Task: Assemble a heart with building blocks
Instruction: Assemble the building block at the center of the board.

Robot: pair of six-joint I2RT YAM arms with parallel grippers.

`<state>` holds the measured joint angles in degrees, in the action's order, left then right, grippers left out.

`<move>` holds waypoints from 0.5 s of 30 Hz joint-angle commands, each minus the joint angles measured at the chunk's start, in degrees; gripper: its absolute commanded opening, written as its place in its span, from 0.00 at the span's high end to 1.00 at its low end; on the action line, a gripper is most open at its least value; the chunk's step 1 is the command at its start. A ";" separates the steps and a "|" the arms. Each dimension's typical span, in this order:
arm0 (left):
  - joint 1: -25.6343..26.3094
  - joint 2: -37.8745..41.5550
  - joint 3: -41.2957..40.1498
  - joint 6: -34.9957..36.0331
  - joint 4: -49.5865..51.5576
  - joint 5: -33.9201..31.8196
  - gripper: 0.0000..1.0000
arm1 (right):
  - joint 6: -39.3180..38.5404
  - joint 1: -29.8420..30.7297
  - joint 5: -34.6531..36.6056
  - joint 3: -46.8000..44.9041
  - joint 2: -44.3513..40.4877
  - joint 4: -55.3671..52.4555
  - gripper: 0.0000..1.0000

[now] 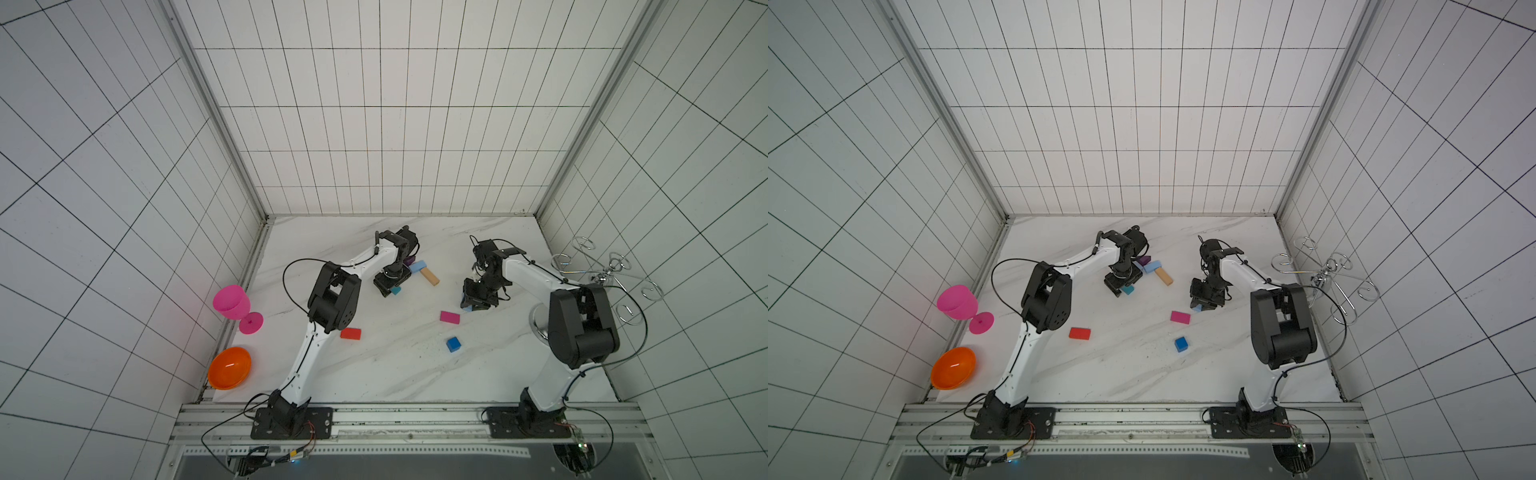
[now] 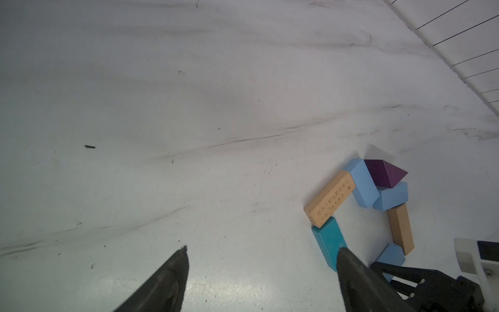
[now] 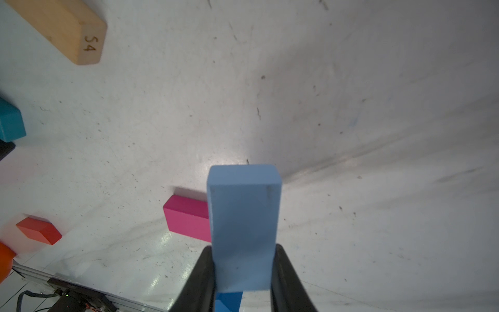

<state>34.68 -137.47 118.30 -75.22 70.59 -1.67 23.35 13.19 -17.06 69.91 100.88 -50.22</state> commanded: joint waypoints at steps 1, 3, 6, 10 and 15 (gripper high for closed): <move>0.46 2.11 1.56 2.72 0.09 -3.27 0.24 | 2.50 0.84 3.43 0.31 -1.32 -1.23 1.00; 0.67 4.41 1.38 4.77 -0.98 -4.47 0.22 | 5.25 1.75 6.47 0.86 -2.12 -1.53 1.00; 0.71 8.87 -0.46 10.06 -4.73 -5.49 0.20 | 11.73 3.85 11.54 2.43 -2.68 -2.89 1.00; 0.11 19.39 -11.95 20.73 -17.02 -7.57 0.18 | 23.50 8.40 17.94 4.60 -3.38 -4.63 1.00; -4.93 33.05 -31.55 28.08 -31.68 -4.02 0.16 | 34.97 14.86 22.90 8.22 -2.02 -6.46 1.00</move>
<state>33.08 -108.60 94.41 -54.37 49.60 -5.63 48.03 25.32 0.34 74.74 99.13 -53.34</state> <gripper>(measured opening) 0.835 0.296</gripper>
